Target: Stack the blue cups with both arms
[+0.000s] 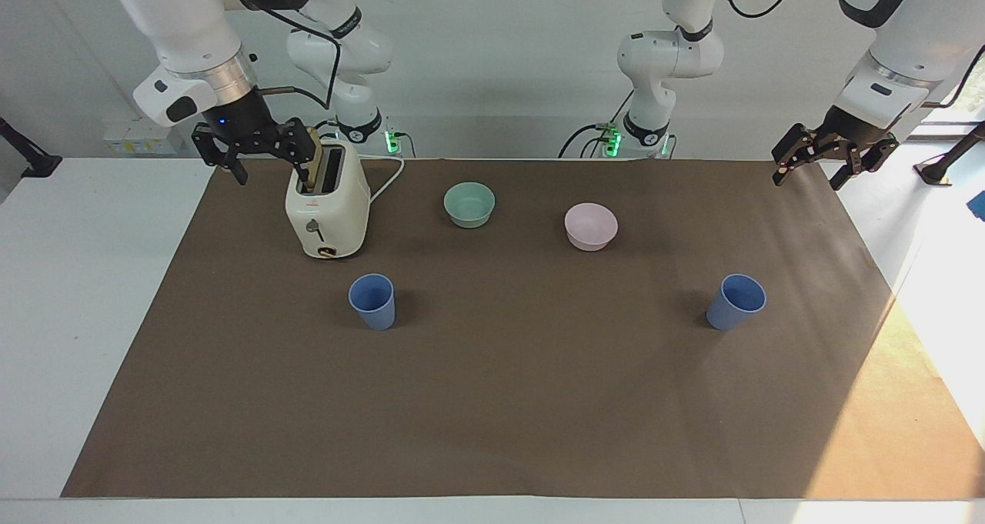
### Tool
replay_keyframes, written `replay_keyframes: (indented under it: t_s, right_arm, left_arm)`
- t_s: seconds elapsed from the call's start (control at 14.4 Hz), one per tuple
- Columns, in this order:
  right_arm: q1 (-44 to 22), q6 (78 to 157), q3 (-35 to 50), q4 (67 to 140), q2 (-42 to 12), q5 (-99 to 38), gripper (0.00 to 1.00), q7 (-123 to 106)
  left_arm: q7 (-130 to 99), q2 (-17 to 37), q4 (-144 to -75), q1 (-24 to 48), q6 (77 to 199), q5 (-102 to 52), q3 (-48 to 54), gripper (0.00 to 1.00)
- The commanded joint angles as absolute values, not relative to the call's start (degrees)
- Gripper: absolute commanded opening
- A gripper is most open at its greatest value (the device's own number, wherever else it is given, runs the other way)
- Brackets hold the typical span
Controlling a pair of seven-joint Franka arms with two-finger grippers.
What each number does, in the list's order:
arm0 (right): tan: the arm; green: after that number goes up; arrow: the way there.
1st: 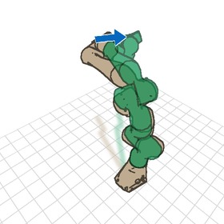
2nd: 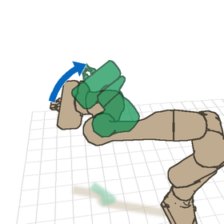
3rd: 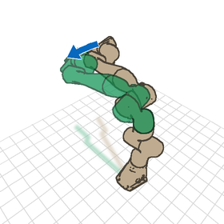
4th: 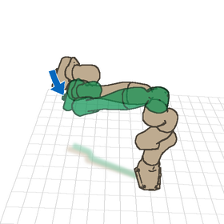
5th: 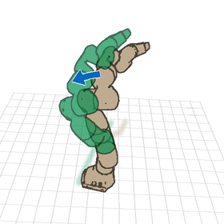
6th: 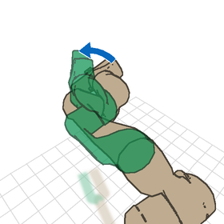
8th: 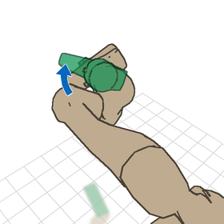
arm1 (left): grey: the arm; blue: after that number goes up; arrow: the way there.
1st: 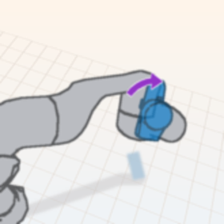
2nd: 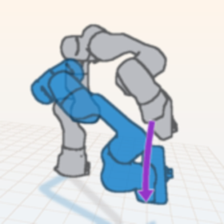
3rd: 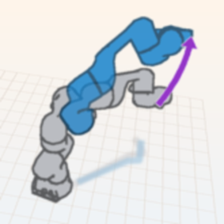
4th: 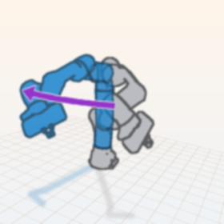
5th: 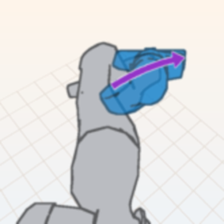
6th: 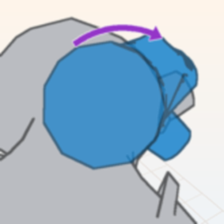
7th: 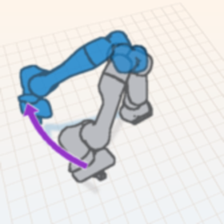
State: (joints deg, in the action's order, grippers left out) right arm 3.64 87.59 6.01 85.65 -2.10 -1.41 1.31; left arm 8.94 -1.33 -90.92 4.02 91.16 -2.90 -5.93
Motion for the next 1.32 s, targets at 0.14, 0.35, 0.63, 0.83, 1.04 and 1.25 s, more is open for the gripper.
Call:
replay_keyframes:
  t_s: [0.14,0.35,0.63,0.83,1.04,1.25]
  right_arm:
    - [4.6,87.6,6.3,86.3,-1.3,-2.6,1.0,-0.1]
    - [4.6,87.6,6.3,86.3,-1.3,-2.6,1.0,-0.1]
    - [4.6,87.6,6.3,86.3,-1.3,-2.6,1.0,-0.1]
    - [4.6,87.6,6.3,86.3,-1.3,-2.6,1.0,-0.1]
    - [4.6,87.6,6.3,86.4,-1.3,-2.6,1.0,-0.1]
    - [4.6,87.6,6.3,86.3,-1.3,-2.6,1.0,-0.1]
  left_arm:
    - [8.0,-2.4,-91.9,5.1,92.0,-1.8,-6.1,1.0]
    - [8.0,-2.4,-91.9,5.2,92.4,-1.9,-6.1,1.0]
    - [8.1,-2.5,-92.0,5.2,92.5,-1.9,-6.1,1.0]
    - [8.4,-2.4,-92.1,5.1,92.5,-2.0,-6.1,1.0]
    - [8.6,-2.4,-92.0,5.2,92.5,-1.9,-6.1,1.0]
    - [8.6,-2.5,-92.4,5.2,92.7,-2.0,-6.1,1.0]
